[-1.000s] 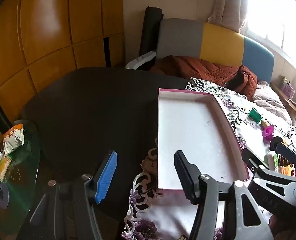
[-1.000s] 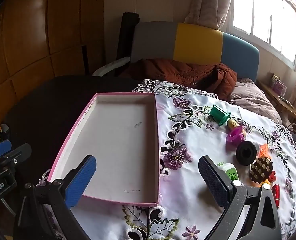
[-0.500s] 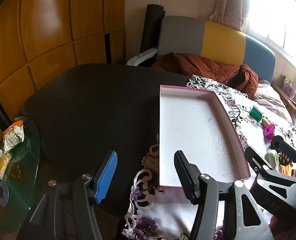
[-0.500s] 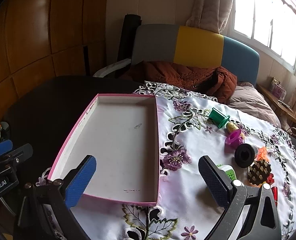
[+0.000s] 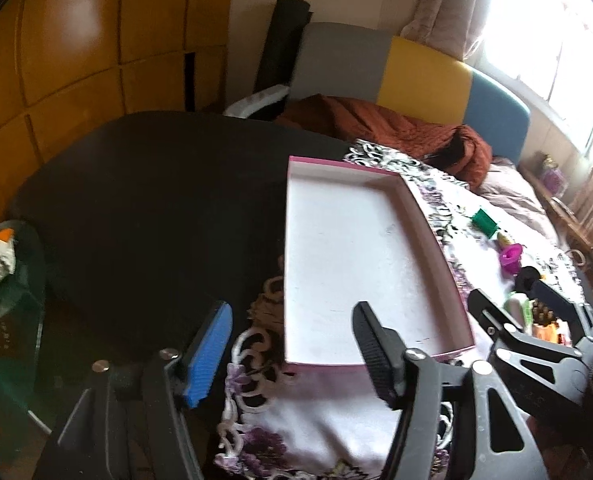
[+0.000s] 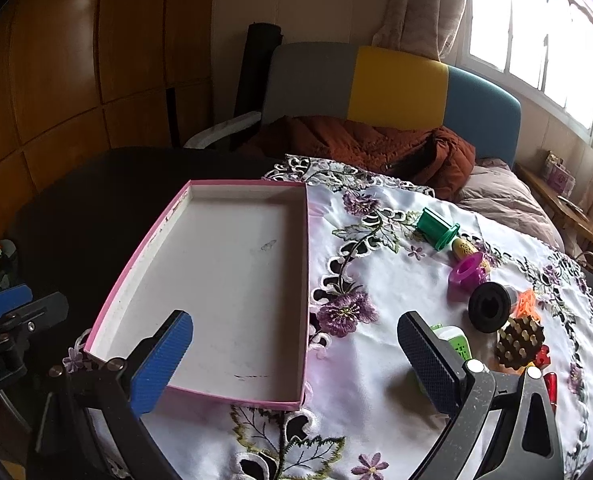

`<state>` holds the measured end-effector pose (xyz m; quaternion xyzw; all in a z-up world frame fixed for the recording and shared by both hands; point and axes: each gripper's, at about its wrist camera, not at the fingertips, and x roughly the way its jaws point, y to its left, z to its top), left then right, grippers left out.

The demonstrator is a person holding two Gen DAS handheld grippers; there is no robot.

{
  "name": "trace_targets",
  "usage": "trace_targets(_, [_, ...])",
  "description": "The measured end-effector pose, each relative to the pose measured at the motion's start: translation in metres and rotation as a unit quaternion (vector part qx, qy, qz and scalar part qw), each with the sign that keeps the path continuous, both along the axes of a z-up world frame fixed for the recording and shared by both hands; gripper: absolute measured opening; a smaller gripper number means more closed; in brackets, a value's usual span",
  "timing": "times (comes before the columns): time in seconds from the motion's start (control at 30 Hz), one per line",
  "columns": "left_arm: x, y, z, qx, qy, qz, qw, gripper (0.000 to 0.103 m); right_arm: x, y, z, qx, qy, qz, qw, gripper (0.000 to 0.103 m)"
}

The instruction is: Organize rigid objects

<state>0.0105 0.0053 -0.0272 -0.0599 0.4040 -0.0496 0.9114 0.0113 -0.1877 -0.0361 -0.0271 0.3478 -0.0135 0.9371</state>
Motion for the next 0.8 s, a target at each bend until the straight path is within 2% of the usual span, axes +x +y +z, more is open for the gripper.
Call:
trace_targets(0.13, [0.001, -0.001, -0.004, -0.019, 0.013, -0.006, 0.9997, 0.069, 0.001, -0.005, -0.002, 0.005, 0.003, -0.003, 1.0, 0.103])
trace_targets(0.3, [0.004, -0.003, -0.008, -0.021, 0.015, -0.007, 0.9996, 0.069, 0.002, -0.002, -0.002, 0.001, 0.006, 0.008, 1.0, 0.103])
trace_targets(0.43, [0.005, 0.001, -0.01, -0.046, 0.02, -0.022, 0.9985, 0.069, 0.002, -0.008, -0.004, 0.006, 0.01, 0.007, 1.0, 0.103])
trace_targets(0.53, [0.005, -0.003, -0.008, -0.051, 0.018, -0.04, 0.9978, 0.069, 0.004, -0.019, -0.002, 0.009, 0.014, 0.012, 1.0, 0.103])
trace_targets(0.67, [0.008, -0.012, -0.005, -0.052, 0.022, -0.067, 0.9961, 0.069, 0.008, -0.055, 0.004, 0.027, 0.014, -0.005, 1.0, 0.103])
trace_targets(0.8, [0.009, -0.025, -0.004, -0.054, 0.027, -0.098, 0.9934, 0.068, 0.01, -0.112, 0.019, 0.051, 0.005, -0.052, 0.997, 0.103])
